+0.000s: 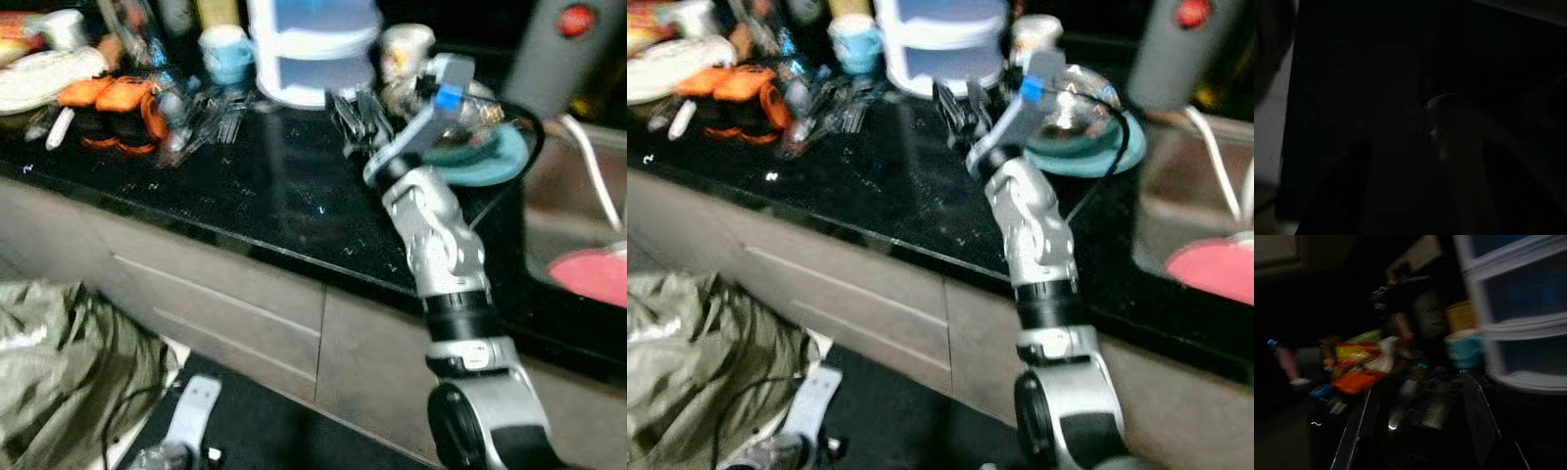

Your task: Kitchen organization

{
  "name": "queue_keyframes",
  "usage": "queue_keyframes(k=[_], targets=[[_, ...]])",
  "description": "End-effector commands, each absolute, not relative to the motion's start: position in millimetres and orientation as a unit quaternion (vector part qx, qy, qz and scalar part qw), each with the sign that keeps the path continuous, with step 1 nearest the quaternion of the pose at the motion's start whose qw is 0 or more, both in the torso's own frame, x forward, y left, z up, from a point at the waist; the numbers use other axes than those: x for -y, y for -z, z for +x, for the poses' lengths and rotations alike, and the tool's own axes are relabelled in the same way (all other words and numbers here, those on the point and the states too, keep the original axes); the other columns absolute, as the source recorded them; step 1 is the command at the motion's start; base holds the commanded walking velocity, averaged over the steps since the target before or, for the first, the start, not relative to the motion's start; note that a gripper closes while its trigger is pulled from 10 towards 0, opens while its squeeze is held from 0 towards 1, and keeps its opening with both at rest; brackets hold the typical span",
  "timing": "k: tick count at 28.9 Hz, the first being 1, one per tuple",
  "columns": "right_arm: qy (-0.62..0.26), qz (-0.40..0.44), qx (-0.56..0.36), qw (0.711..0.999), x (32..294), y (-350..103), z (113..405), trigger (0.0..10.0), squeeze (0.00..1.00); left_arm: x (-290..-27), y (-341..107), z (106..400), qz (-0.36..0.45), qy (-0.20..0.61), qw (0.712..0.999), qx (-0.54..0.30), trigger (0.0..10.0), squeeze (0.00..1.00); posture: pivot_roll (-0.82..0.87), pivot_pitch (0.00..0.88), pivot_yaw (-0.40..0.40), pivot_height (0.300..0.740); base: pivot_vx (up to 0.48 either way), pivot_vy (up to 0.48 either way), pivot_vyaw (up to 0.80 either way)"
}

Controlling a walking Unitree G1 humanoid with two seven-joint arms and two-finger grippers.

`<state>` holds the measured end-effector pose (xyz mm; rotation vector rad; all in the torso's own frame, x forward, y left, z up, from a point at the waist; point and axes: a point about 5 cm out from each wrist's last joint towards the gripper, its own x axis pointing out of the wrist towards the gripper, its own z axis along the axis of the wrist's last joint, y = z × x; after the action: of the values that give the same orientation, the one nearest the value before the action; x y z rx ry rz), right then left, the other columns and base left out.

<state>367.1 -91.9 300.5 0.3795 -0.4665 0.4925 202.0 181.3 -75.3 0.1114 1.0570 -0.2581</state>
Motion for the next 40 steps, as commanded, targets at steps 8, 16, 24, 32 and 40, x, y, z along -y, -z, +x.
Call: queue_keyframes(k=[8, 16, 24, 32, 40], targets=[[-0.208, 0.183, 0.235, 0.932, 101, -306, 369, 10.0, 0.00, -183, 76, 201, 0.058, 0.118, 0.853, -0.505, 10.0, 0.00, 0.03, 0.095, 0.019, 0.740, 0.000, -0.346, 0.00], [-0.167, 0.161, 0.229, 0.945, 109, -305, 374, 10.0, 0.00, -183, 76, 202, 0.056, 0.114, 0.856, -0.502, 10.0, 0.00, 0.03, 0.097, 0.017, 0.740, 0.000, -0.067, 0.00], [-0.065, 0.132, 0.244, 0.959, 144, -319, 389, 10.0, 0.89, -182, 76, 202, 0.054, 0.116, 0.856, -0.501, 10.0, 0.00, 0.03, 0.110, 0.008, 0.740, 0.000, 0.000, 0.00], [0.073, 0.112, 0.222, 0.966, 199, -314, 400, 10.0, 0.76, -180, 77, 200, 0.050, 0.118, 0.855, -0.502, 10.0, 0.00, 0.04, 0.132, -0.004, 0.740, 0.000, 0.000, 0.00], [0.151, 0.103, 0.215, 0.959, 235, -310, 398, 10.0, 0.00, -178, 78, 197, 0.045, 0.119, 0.855, -0.503, 10.0, 0.00, 0.04, 0.152, -0.010, 0.740, 0.000, 0.000, 0.00]])
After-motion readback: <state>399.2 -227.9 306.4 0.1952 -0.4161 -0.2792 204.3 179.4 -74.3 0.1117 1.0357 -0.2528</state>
